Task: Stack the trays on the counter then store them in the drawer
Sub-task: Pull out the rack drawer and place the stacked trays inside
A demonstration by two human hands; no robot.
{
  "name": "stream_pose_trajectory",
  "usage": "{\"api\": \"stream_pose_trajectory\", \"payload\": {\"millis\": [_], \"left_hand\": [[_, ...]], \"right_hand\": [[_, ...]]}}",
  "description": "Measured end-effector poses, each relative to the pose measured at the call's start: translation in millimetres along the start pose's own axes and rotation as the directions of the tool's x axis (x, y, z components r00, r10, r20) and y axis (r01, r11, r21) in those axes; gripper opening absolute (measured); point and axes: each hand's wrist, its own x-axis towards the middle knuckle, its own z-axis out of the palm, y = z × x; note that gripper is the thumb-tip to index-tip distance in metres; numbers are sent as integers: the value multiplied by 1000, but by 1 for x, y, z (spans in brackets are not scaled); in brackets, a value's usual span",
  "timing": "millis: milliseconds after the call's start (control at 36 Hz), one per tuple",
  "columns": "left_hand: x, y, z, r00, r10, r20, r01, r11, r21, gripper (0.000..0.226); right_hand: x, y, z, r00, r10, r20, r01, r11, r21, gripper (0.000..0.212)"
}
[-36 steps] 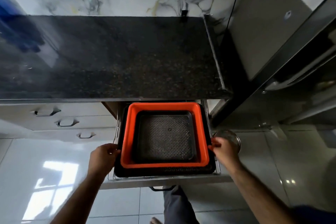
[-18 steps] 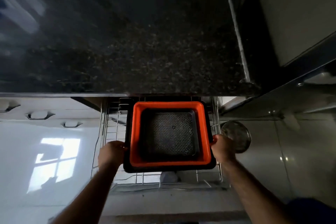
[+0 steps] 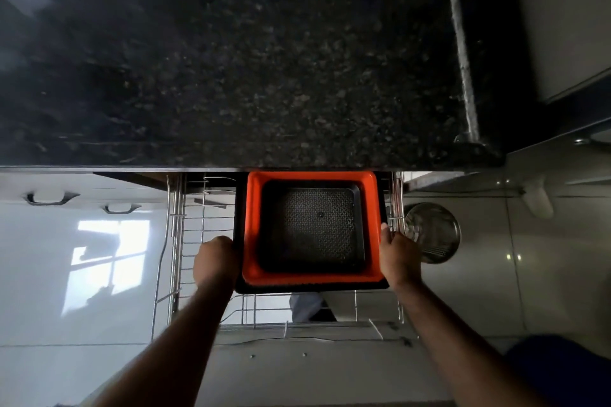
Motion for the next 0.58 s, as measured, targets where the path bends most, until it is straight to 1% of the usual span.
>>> {"api": "stream_pose_trajectory", "payload": {"millis": [56,111,167,250,333,389,472,528,583], "left_hand": [[1,1,6,999,22,24,-22,1000,8,19],[2,0,13,998,46,46,-46,999,1,21],[1,-1,17,995,63,80,-62,998,-6,22],[-3,-2,20,989,76,126,-69,996,-55,23],[-9,-5,18,984,87,152,-72,992,-105,18],[-16,-7,12,986,85,141,-72,993,-97,13],[-31,-12,-1,990,102,98,-92,990,-104,31],[-46,-17,-12,990,128,65,-121,987,-101,35],[-65,-26,-23,992,126,28,-121,982,-148,43]], "right_hand": [[-2,0,5,999,35,39,-38,997,68,65],[-3,2,10,996,57,75,-67,989,134,61],[-1,3,13,991,78,105,-96,981,171,61],[0,7,16,984,82,156,-113,973,200,63],[-4,10,16,980,45,196,-86,974,208,53],[-11,10,11,977,33,210,-75,977,199,57],[-30,11,-1,975,4,222,-56,972,229,64],[-48,12,-11,977,-15,211,-44,961,275,66],[-70,17,-22,981,-37,191,-24,951,308,66]]}}
